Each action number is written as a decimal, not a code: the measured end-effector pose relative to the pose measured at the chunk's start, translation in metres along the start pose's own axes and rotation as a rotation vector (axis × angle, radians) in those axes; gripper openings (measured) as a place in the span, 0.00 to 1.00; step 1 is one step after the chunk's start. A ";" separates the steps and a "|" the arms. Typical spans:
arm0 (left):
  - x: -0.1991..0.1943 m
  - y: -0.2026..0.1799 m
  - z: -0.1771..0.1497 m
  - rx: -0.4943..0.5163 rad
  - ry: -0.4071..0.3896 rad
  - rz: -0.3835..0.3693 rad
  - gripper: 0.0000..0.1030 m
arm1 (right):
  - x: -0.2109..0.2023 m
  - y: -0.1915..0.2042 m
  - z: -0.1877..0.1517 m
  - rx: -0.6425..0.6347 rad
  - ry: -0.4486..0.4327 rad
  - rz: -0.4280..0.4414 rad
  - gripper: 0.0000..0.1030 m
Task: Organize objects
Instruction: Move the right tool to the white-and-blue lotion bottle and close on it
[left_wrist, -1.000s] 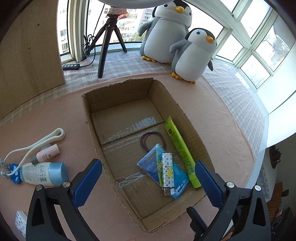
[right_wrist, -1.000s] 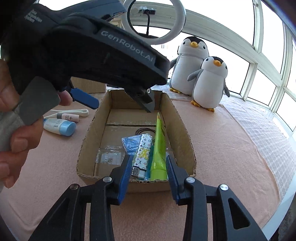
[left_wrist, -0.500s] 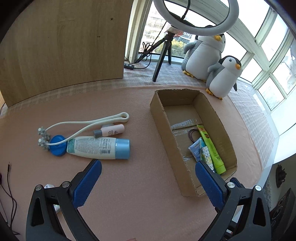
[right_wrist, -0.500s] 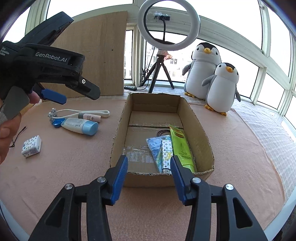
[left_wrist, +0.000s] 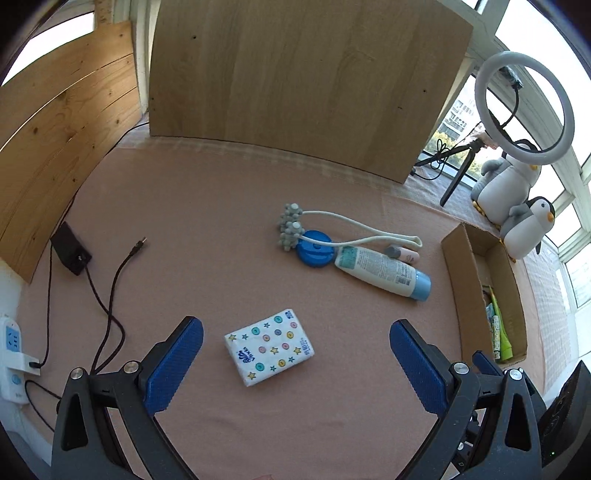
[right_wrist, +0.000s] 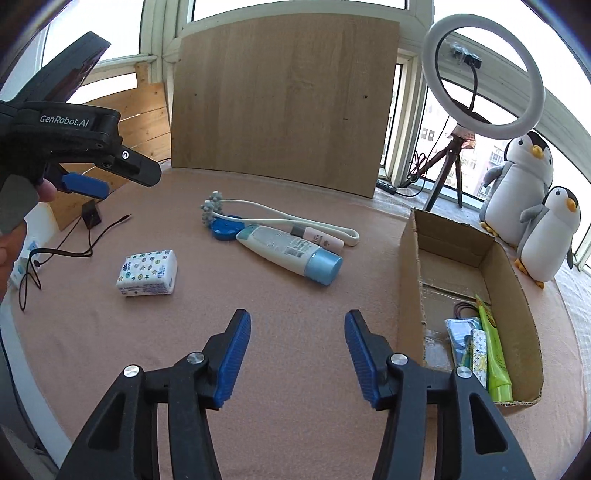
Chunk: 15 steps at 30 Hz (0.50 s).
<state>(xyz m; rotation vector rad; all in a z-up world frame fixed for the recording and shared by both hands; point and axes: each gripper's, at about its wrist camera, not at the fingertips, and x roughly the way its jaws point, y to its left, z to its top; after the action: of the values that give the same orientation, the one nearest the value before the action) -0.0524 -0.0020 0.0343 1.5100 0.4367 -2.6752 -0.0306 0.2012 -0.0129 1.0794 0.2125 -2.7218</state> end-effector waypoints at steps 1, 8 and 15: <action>-0.003 0.015 -0.004 -0.028 0.001 0.010 0.99 | 0.005 0.007 0.002 -0.015 0.008 0.014 0.48; -0.016 0.083 -0.036 -0.167 0.020 0.028 0.99 | 0.074 0.009 0.014 -0.069 0.166 -0.018 0.50; -0.018 0.096 -0.069 -0.231 0.039 0.005 0.99 | 0.122 -0.025 0.050 -0.175 0.274 -0.091 0.51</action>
<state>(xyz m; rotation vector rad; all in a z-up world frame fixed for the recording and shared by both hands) 0.0307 -0.0780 -0.0059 1.4940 0.7142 -2.4919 -0.1559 0.1982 -0.0593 1.4173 0.5440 -2.5627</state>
